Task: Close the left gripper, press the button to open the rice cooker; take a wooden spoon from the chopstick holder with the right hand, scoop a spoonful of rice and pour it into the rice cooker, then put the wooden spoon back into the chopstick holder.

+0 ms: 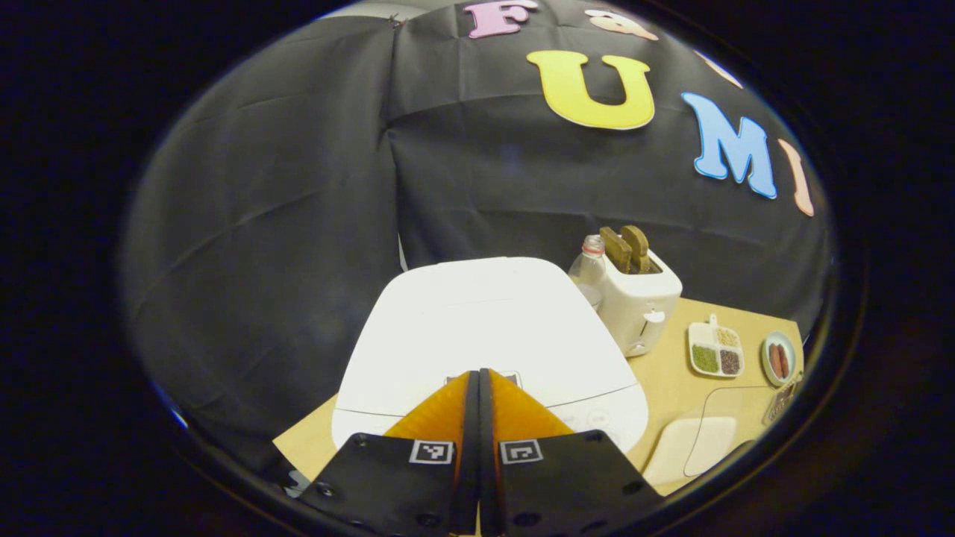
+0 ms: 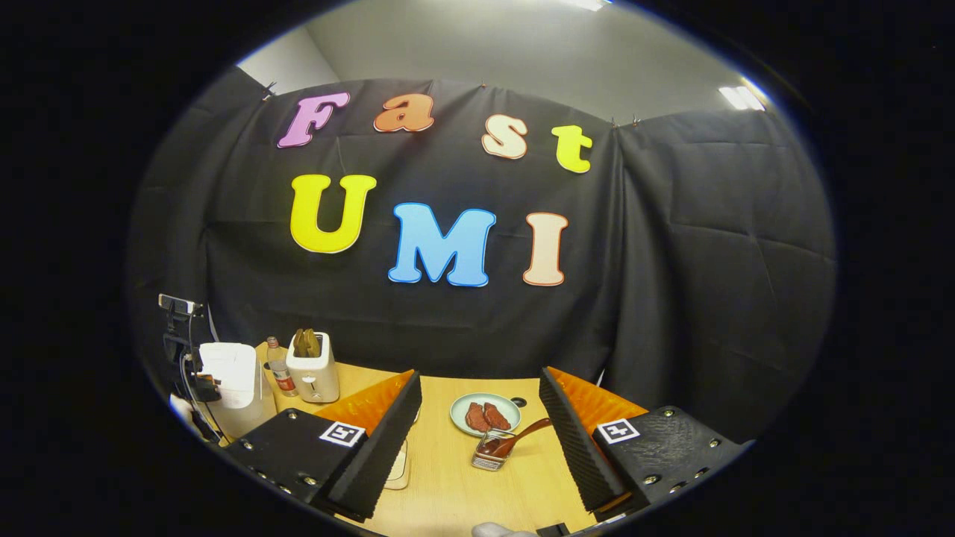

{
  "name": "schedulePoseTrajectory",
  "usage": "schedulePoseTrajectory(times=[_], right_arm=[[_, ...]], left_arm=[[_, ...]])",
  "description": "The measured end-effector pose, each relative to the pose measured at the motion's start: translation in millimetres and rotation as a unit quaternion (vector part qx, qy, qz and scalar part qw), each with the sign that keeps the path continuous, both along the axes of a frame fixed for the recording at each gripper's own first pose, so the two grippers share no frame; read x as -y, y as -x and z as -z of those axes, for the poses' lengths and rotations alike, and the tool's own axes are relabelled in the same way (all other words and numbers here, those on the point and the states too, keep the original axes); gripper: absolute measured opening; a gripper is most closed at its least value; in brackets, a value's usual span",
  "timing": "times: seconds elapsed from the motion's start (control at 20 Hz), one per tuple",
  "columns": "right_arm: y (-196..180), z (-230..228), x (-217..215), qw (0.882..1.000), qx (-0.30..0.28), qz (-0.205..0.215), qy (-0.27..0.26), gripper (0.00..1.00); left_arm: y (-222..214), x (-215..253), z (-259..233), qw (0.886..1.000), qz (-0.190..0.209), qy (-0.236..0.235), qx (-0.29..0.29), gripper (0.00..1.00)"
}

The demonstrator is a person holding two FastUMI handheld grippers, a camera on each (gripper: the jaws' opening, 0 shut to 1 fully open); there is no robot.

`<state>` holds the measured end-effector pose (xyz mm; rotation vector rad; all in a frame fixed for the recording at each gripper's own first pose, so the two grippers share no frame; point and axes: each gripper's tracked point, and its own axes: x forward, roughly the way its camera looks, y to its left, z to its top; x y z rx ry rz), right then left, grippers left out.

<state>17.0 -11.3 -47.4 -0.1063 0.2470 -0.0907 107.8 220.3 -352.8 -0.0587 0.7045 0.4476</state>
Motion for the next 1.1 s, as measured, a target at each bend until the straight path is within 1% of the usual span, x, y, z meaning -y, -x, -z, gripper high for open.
schedulePoseTrajectory(times=[0.1, 0.2, 0.3, 0.35, 0.4, 0.45, 0.5, 0.55, 0.7, 0.75, 0.85, 0.95, 1.0, 1.1], right_arm=[[0, 1, -2, 1.0, -0.001, -0.003, -0.001, 0.97], [1, 4, -4, 1.0, -0.004, -0.008, -0.002, 0.97], [3, 5, -5, 1.0, -0.002, -0.01, -0.004, 0.97], [3, 4, -4, 1.0, 0.001, -0.01, -0.006, 0.97], [3, 4, -4, 1.0, 0.004, -0.011, -0.008, 0.97], [3, 2, -4, 1.0, 0.009, -0.012, -0.009, 0.97], [3, -1, -4, 1.0, 0.018, -0.011, -0.009, 0.97], [3, -3, -3, 1.0, 0.023, -0.012, -0.01, 0.97], [0, -7, 1, 0.999, 0.036, -0.004, -0.011, 0.97], [-1, -9, 1, 0.999, 0.039, -0.005, -0.015, 0.97], [-2, -11, 0, 0.999, 0.043, -0.003, -0.021, 0.97], [-4, -11, 3, 0.999, 0.045, 0.002, -0.019, 0.97], [-5, -12, 4, 0.999, 0.048, 0.005, -0.019, 0.97], [-6, -13, 4, 0.998, 0.055, 0.009, -0.023, 0.97]], left_arm=[[-2, -3, 5, 0.999, -0.004, 0.027, -0.019, 0.09], [-4, -4, 5, 0.999, 0.001, 0.026, -0.026, 0.08], [-8, -3, 1, 1.0, 0.004, 0.015, -0.015, 0.09], [-8, -4, -6, 1.0, 0.005, 0.007, -0.008, 0.07], [-12, -5, -23, 1.0, 0.005, -0.008, 0.021, 0.09], [-16, -9, -48, 0.998, 0.006, -0.035, 0.055, 0.09], [-19, -9, -77, 0.993, 0.007, -0.065, 0.094, 0.09], [-21, -5, -112, 0.987, 0.018, -0.089, 0.133, 0.09], [-3, 35, -213, 0.964, 0.062, -0.119, 0.227, 0.09], [4, 50, -239, 0.957, 0.077, -0.118, 0.254, 0.1], [24, 76, -280, 0.946, 0.097, -0.11, 0.289, 0.11], [39, 105, -293, 0.942, 0.125, -0.09, 0.299, 0.1], [46, 119, -294, 0.94, 0.137, -0.08, 0.301, 0.07], [55, 133, -299, 0.937, 0.156, -0.071, 0.304, 0.26]])
